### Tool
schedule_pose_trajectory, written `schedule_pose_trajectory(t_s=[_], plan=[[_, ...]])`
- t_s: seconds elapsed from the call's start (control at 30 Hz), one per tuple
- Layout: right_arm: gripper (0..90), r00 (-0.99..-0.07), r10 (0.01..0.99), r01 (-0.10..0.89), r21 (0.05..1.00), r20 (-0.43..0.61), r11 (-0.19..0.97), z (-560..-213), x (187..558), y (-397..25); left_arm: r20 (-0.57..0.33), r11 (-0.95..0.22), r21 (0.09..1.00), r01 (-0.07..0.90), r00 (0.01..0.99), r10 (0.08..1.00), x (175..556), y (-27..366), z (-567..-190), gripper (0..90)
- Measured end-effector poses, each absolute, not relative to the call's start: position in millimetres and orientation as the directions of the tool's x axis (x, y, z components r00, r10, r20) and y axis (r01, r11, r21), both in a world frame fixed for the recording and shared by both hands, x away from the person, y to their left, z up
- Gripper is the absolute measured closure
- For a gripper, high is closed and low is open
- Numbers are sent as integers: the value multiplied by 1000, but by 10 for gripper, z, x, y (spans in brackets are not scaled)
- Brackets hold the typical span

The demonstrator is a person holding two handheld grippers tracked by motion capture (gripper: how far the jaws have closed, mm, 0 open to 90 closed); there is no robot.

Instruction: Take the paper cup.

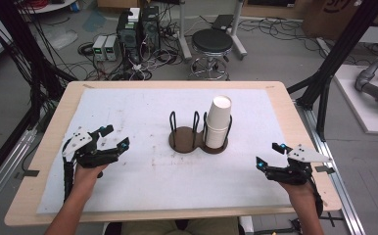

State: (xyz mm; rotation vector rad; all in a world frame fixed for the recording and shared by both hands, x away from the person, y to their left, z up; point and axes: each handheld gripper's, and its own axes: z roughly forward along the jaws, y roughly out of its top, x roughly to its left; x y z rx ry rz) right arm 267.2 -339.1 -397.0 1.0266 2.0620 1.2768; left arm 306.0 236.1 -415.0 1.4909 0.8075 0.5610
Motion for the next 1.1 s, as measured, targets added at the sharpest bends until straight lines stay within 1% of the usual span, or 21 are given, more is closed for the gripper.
schedule_pose_trajectory(t_s=[0.23,0.4,0.47,0.5,0.53,0.6,0.63,0.77,0.97,1.1], plan=[[200,-597,802,334,901,-25,278,-3943,2680,-3339,-128,29,986,163,637,760,3042,2351,-4147,163],[200,-621,783,317,904,-30,286,-3851,2702,-3250,-127,24,986,163,653,747,3031,2325,-4153,164],[200,-636,771,299,913,-27,278,-3743,2720,-3200,-128,24,986,165,658,742,3034,2314,-4163,164],[200,-636,771,299,913,-27,278,-3743,2720,-3200,-128,23,986,165,659,741,3034,2307,-4169,164],[200,-647,762,276,921,-34,276,-3628,2761,-3165,-128,20,986,167,661,740,3035,2301,-4174,164],[200,-651,759,271,923,-34,274,-3585,2780,-3148,-124,13,985,170,663,738,3039,2290,-4178,166],[200,-662,748,251,926,-48,282,-3447,2846,-3093,-120,11,986,167,662,740,3041,2283,-4179,166],[200,-681,730,216,934,-64,284,-3244,2978,-2990,-125,20,986,163,667,734,3036,2294,-4167,167],[200,-705,706,218,927,-67,306,-3099,3172,-2826,-109,-3,986,165,666,738,3034,2294,-4164,168],[200,-723,688,227,917,-67,328,-2995,3336,-2679,-81,-29,988,150,674,734,3037,2281,-4169,168]])
